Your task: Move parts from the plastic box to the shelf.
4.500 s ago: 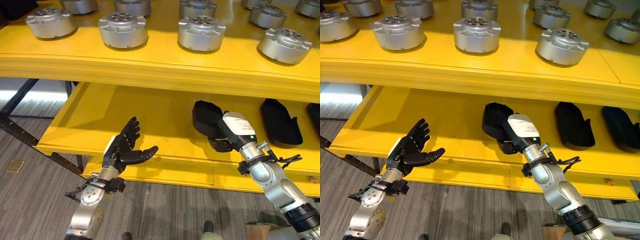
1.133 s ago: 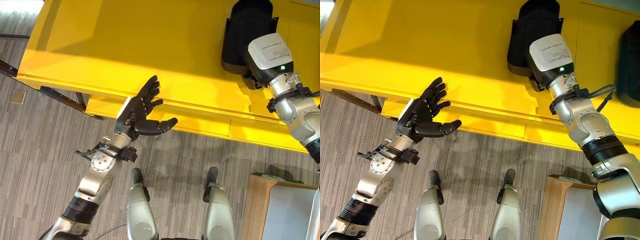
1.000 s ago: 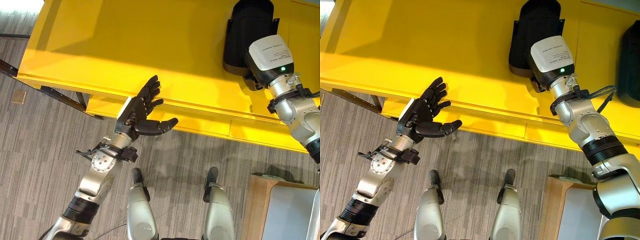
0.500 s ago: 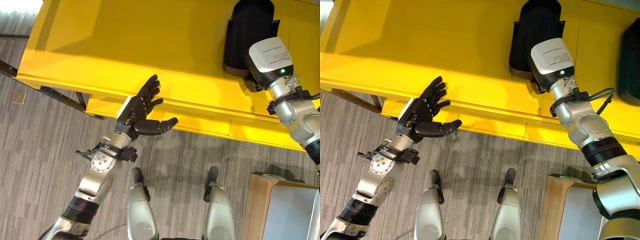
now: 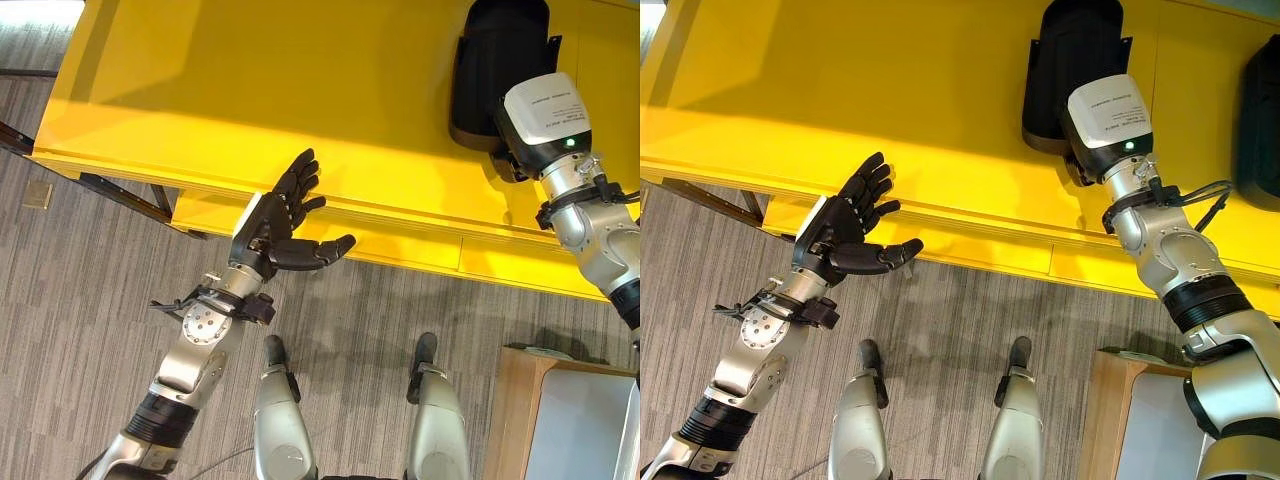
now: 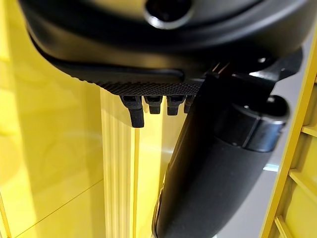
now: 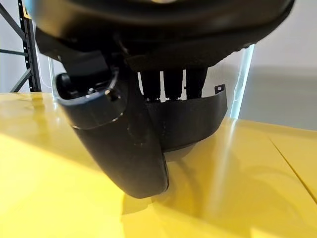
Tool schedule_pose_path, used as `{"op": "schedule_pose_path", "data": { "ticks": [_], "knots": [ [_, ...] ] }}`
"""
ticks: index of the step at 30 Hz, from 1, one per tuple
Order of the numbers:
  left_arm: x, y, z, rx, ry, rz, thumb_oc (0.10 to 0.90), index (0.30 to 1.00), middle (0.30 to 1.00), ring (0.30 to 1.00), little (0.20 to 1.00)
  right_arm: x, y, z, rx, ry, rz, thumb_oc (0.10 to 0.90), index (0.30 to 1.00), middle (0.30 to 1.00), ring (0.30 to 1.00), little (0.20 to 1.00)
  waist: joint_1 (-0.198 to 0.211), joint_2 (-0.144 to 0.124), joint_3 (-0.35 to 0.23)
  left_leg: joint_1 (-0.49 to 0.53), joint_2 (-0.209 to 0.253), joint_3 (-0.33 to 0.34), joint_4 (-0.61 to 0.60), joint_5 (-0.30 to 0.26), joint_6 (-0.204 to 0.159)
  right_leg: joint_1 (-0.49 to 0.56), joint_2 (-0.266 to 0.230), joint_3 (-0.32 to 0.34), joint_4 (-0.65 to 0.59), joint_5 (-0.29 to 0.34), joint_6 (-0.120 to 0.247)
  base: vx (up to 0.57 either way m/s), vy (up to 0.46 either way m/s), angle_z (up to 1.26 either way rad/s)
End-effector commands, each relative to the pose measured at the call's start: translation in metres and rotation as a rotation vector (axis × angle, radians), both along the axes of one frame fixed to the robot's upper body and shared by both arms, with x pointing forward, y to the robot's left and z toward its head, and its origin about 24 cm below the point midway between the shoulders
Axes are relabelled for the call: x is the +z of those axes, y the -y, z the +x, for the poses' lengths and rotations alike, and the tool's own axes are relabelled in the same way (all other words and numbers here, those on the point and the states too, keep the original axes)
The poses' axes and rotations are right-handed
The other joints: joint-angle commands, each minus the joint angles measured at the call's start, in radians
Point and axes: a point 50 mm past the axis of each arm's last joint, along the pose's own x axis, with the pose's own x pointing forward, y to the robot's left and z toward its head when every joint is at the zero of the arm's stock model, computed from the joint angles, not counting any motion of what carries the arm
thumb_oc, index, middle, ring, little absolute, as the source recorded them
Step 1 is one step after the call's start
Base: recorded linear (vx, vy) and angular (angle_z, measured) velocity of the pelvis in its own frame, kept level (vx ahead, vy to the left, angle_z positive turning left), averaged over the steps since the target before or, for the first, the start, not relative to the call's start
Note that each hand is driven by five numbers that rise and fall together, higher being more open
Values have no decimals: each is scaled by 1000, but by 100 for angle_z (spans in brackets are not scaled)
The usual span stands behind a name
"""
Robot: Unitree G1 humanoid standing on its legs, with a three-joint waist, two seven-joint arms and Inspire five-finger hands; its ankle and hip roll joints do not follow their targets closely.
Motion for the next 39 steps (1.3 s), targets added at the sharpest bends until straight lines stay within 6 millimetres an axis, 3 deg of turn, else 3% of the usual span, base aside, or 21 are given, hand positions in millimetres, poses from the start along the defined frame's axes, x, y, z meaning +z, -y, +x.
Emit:
{"op": "schedule_pose_path", "data": {
  "ticks": [1,26,39],
  "knots": [
    [13,9,-9,-66,93,-29,900,1000,1000,1000,1000,51,7,-7,-27,232,60,900,1000,1000,1000,1000,-13,4,-27,29,-66,-37,-6,-54,72,-17,80,30,147,-194,-55,0,0,0],
    [12,8,-9,-57,99,-28,900,1000,1000,1000,1000,37,13,-5,-66,185,19,900,1000,1000,1000,1000,-19,2,-28,29,-65,-33,-9,-53,74,-15,81,31,139,-191,-55,0,0,0],
    [14,7,-8,-37,108,-37,900,1000,1000,1000,1000,22,0,-9,-10,152,-5,900,1000,1000,1000,1000,-34,-3,-29,34,-61,-23,-16,-51,75,-13,87,35,133,-190,-57,0,0,0]
  ]
}}
